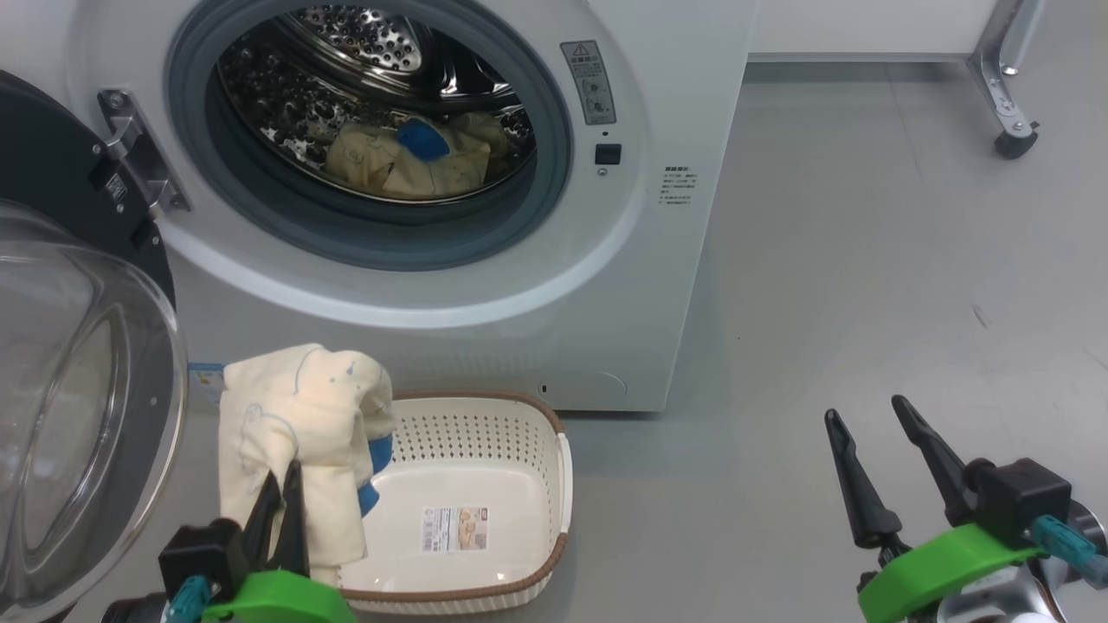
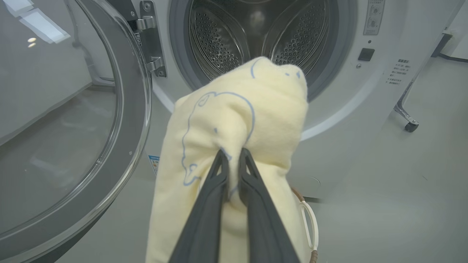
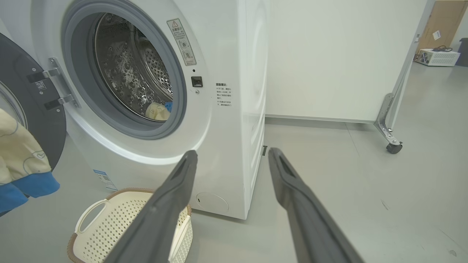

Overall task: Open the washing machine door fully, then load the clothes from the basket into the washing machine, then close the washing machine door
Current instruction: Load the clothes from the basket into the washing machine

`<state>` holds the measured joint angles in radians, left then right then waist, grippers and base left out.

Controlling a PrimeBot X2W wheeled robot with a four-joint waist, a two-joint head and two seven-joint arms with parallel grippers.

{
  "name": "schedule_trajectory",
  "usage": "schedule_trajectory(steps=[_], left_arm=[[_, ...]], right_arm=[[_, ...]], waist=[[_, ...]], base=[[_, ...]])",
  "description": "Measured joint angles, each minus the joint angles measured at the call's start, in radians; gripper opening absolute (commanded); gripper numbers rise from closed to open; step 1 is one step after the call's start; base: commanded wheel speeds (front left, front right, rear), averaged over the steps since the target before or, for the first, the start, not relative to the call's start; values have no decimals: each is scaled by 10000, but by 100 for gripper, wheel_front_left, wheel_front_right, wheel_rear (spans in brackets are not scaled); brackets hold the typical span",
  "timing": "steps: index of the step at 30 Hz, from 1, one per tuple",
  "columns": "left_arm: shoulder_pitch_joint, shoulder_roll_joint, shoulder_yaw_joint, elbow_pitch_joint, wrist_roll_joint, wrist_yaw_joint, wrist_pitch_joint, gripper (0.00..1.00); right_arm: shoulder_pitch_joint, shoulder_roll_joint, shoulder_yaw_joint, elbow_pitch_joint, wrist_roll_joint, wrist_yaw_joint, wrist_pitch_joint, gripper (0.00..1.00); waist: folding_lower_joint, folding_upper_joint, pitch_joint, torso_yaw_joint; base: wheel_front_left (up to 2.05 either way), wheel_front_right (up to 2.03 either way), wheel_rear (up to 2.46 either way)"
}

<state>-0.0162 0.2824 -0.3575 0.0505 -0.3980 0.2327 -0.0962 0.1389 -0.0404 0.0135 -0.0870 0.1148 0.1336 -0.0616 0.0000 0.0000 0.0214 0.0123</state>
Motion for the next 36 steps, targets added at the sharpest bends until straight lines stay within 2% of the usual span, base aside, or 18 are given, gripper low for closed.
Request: schedule_trajectory(steps=[4,14,25,31,36], left_arm=[[-89,-23,-35,259,-52,-36,-2,0],[-1666,-301,-71,1547,-610,-585,186,0],[-4747,-619,-29,3944,-995,-1360,589,0],[-6577,-593,190,5344,-1139,-1557,974,0],[-8197,-481,272,6324,-1143,-1894,1501,0]], right_arm=[[-1,0,36,-6,0,0,4,100],[-197,0,303,-8,86,0,-12,100],[-1062,0,523,188,196,0,-265,100],[-1645,-2,897,523,387,0,-629,100],[-2291,-6,1151,821,619,0,-993,100]], waist=[[0,0,28,-37],[0,0,629,-246],[2,0,1855,-505],[2,0,2489,-907],[1,0,3149,-1264]], base=[[0,0,0],[0,0,0],[0,0,0],[0,0,0],[0,0,0]])
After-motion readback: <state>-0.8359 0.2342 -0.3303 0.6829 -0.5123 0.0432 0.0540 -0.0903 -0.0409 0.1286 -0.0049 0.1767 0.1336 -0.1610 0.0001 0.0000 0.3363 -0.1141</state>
